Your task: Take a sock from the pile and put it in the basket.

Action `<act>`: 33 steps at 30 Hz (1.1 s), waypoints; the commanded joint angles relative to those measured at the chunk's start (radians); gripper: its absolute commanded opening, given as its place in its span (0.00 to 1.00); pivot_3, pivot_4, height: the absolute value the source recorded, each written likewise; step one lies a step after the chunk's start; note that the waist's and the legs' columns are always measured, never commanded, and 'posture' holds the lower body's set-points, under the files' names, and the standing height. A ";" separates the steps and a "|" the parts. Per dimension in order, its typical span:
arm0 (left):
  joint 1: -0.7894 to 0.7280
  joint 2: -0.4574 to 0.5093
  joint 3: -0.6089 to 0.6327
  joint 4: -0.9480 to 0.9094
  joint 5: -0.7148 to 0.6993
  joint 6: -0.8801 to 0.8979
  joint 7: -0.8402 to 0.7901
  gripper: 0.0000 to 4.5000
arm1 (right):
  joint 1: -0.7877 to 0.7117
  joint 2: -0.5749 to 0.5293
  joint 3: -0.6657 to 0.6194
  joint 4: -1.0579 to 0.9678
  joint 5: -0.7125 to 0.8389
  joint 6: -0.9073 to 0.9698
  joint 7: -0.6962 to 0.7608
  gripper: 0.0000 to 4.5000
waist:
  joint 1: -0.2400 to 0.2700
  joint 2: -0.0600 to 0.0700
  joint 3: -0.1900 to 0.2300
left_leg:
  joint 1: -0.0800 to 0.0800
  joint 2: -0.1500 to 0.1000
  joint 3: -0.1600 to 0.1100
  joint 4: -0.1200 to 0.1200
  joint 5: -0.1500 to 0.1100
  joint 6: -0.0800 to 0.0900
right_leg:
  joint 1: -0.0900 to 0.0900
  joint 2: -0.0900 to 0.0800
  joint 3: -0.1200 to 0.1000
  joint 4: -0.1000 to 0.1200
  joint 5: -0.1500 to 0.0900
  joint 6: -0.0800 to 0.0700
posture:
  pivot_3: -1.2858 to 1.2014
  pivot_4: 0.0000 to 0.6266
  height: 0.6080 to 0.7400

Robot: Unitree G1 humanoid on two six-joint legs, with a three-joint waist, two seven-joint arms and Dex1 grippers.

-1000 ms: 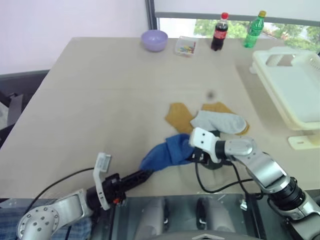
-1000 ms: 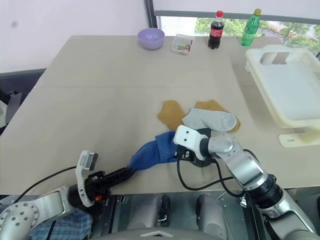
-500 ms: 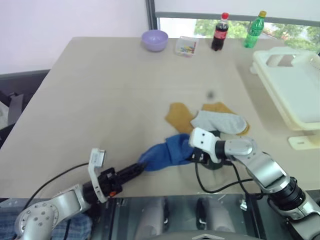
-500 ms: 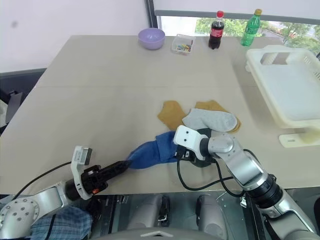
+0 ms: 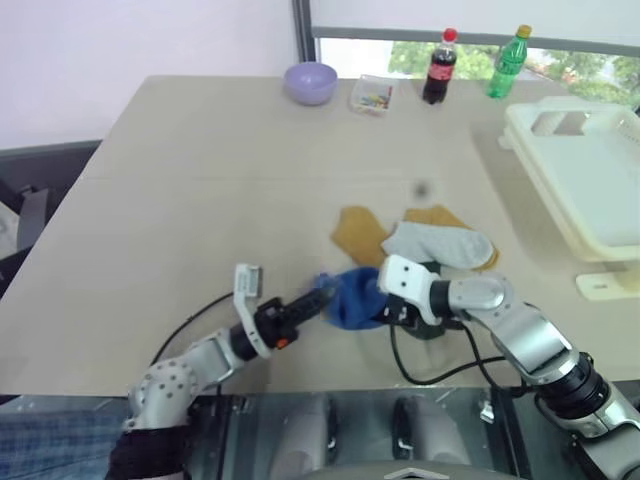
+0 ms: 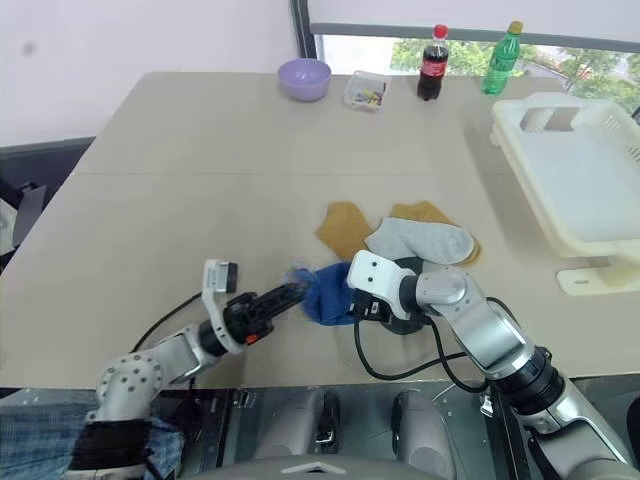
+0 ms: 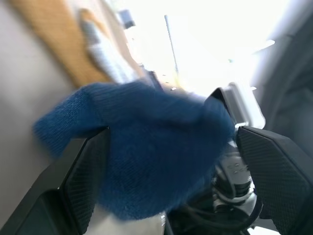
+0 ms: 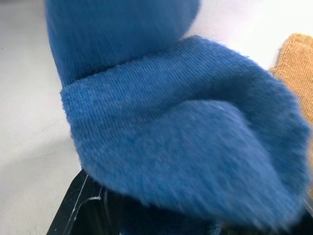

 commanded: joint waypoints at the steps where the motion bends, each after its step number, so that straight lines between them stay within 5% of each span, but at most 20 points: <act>1: -0.053 -0.031 -0.007 -0.007 -0.011 0.008 0.038 1.00 | 0.004 -0.002 0.013 -0.010 -0.004 0.008 0.003 0.62 | 0.000 0.000 0.000 | 0.001 0.000 0.000 0.000 0.000 0.000 | 0.001 0.000 0.000 0.000 0.000 0.000 | 0.52 0.24 0.95; 17: -0.100 -0.114 -0.056 -0.080 -0.051 0.084 0.164 1.00 | -0.011 0.007 0.008 -0.013 -0.004 0.023 -0.001 0.62 | 0.001 0.000 0.000 | 0.004 0.000 0.000 0.000 0.000 0.000 | 0.004 0.000 0.001 0.000 0.000 0.000 | 0.52 0.24 0.95; 22: -0.098 -0.102 -0.074 -0.057 -0.002 0.083 0.164 1.00 | -0.011 -0.024 -0.011 -0.060 0.021 0.055 0.027 0.99 | 0.002 0.000 0.000 | 0.004 0.000 0.000 0.000 0.000 0.000 | 0.004 0.000 0.001 0.001 0.000 0.000 | 0.52 0.24 0.95; 33: -0.117 -0.125 -0.093 -0.008 0.027 0.081 0.132 1.00 | 0.050 -0.194 -0.132 -0.213 0.108 0.143 0.070 0.99 | 0.002 0.000 0.000 | 0.004 -0.001 0.000 0.000 -0.001 0.001 | 0.004 -0.001 0.001 0.000 0.000 0.000 | 0.52 0.24 0.95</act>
